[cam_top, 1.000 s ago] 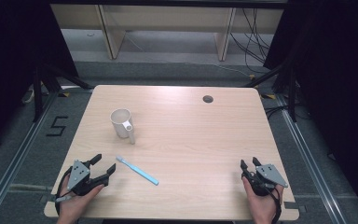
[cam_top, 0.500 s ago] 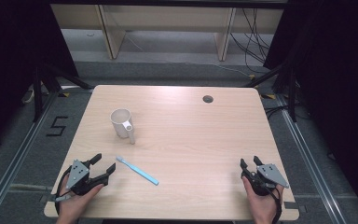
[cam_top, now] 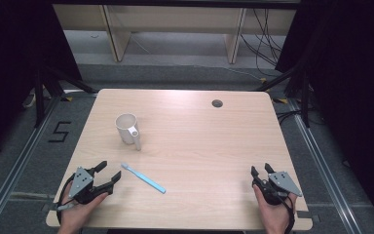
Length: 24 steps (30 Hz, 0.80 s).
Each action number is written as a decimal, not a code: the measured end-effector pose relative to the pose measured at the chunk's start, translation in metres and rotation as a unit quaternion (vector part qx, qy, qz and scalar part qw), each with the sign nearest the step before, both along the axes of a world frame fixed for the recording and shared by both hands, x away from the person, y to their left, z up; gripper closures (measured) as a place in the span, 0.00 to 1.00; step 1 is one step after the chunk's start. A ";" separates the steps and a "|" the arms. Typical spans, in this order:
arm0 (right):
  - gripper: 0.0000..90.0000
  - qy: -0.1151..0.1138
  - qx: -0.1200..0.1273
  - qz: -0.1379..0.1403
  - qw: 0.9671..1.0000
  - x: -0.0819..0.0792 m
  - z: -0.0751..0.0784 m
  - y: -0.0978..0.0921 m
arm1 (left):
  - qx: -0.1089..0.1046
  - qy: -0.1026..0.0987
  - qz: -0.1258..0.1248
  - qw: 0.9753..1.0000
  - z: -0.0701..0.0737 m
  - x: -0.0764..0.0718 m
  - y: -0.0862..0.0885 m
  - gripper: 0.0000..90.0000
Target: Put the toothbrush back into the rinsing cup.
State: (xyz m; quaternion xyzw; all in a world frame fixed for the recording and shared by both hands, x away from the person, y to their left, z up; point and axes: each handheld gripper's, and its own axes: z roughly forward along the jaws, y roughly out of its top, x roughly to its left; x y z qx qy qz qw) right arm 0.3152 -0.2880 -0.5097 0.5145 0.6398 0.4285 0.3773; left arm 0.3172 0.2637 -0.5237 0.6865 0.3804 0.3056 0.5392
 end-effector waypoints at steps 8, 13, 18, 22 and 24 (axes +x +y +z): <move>0.54 -0.002 0.001 0.004 1.000 -0.001 0.000 0.001 | 0.001 -0.002 0.000 1.000 0.000 0.000 -0.001 0.35; 0.54 -0.005 0.010 0.004 1.000 -0.001 0.000 0.003 | -0.008 0.004 0.001 1.000 0.000 0.001 0.000 0.36; 0.53 -0.002 0.000 0.006 1.000 0.000 0.001 0.002 | -0.006 0.001 -0.003 1.000 0.003 0.000 0.000 0.36; 0.53 0.004 0.009 -0.009 1.000 -0.003 0.002 0.004 | -0.005 -0.008 -0.012 1.000 0.008 0.000 0.000 0.36; 0.53 0.001 0.007 -0.005 1.000 -0.003 0.003 0.004 | -0.004 0.001 -0.013 1.000 0.011 0.003 -0.002 0.36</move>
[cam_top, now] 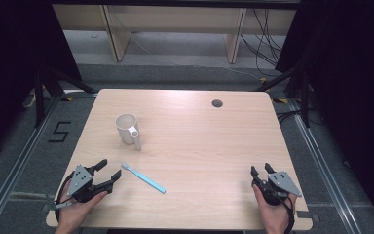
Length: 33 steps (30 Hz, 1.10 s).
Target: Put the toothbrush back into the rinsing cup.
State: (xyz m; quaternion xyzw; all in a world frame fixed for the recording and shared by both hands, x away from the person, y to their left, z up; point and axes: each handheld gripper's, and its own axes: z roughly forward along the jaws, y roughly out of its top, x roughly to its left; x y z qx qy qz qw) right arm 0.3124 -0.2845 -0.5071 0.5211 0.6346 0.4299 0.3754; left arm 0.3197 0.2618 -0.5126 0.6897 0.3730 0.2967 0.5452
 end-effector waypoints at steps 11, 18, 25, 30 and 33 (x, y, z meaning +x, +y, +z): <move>0.53 -0.005 -0.001 0.010 1.000 0.003 0.000 0.000 | 0.002 0.036 -0.016 0.999 0.001 0.004 -0.013 0.35; 0.52 -0.010 -0.009 -0.002 1.000 0.002 0.002 -0.002 | 0.020 0.038 -0.039 0.998 0.008 0.006 -0.019 0.35; 0.52 -0.012 -0.007 0.000 1.000 0.002 0.002 -0.001 | 0.054 0.042 -0.076 0.995 0.021 0.013 -0.027 0.35; 0.52 -0.020 -0.006 0.004 1.000 0.001 0.004 0.000 | 0.075 0.044 -0.099 0.991 0.025 0.019 -0.034 0.34; 0.52 -0.015 -0.004 0.005 1.000 0.001 0.003 0.000 | 0.093 0.036 -0.113 0.989 0.029 0.023 -0.037 0.34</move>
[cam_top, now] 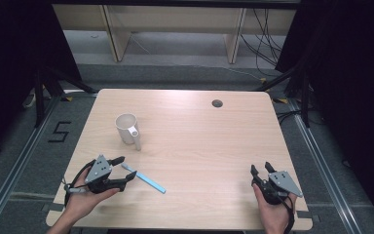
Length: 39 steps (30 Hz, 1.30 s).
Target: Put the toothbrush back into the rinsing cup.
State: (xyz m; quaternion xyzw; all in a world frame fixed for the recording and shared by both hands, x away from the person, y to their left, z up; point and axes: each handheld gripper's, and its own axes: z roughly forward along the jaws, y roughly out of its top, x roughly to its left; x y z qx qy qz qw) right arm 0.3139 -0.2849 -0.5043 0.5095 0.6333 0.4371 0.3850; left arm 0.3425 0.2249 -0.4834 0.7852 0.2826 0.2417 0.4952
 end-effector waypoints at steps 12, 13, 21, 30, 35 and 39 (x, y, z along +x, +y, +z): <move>0.52 0.007 0.000 0.004 1.000 0.000 0.001 0.000 | 0.092 0.033 -0.079 0.992 0.016 0.015 -0.012 0.36; 0.52 0.005 0.000 0.006 1.000 0.000 0.000 0.000 | 0.105 0.033 -0.095 0.989 0.017 0.017 -0.015 0.36; 0.51 0.008 -0.007 0.000 1.000 0.000 0.000 -0.001 | 0.187 0.046 -0.166 0.967 0.026 0.031 -0.029 0.37; 0.50 0.022 0.003 0.011 1.000 0.002 -0.002 0.001 | 0.257 0.092 -0.227 0.935 0.022 0.040 -0.044 0.38; 0.50 0.022 -0.001 0.005 1.000 0.001 0.000 0.001 | 0.265 0.098 -0.240 0.929 0.024 0.044 -0.052 0.40; 0.50 0.014 -0.016 0.008 1.000 0.002 0.000 -0.002 | 0.309 0.107 -0.271 0.905 0.025 0.049 -0.059 0.41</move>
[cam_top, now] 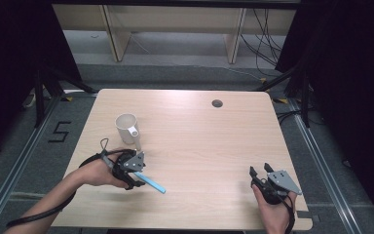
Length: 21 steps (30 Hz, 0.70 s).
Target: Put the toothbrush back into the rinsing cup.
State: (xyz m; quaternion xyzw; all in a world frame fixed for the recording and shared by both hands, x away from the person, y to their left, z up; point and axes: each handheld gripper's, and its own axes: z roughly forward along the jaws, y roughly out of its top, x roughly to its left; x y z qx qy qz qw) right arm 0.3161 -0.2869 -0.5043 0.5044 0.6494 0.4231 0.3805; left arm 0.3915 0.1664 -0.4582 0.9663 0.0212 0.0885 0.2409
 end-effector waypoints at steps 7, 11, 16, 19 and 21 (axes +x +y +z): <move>0.50 0.009 0.009 0.002 1.000 -0.001 0.001 0.000 | 0.050 0.009 -0.033 0.998 0.000 0.008 -0.011 0.43; 0.50 0.017 0.026 -0.001 1.000 -0.001 0.000 0.003 | 0.076 0.007 -0.054 0.996 0.000 0.013 -0.017 0.46; 0.50 0.021 0.027 -0.001 0.999 -0.002 0.001 0.003 | 0.087 0.022 -0.082 0.993 -0.002 0.011 -0.025 0.49; 0.50 0.013 0.011 0.006 1.000 -0.001 0.000 0.001 | 0.103 0.023 -0.100 0.989 -0.001 0.013 -0.028 0.51; 0.50 0.021 0.022 0.002 1.000 -0.002 0.000 0.003 | 0.102 0.026 -0.099 0.990 -0.003 0.012 -0.029 0.52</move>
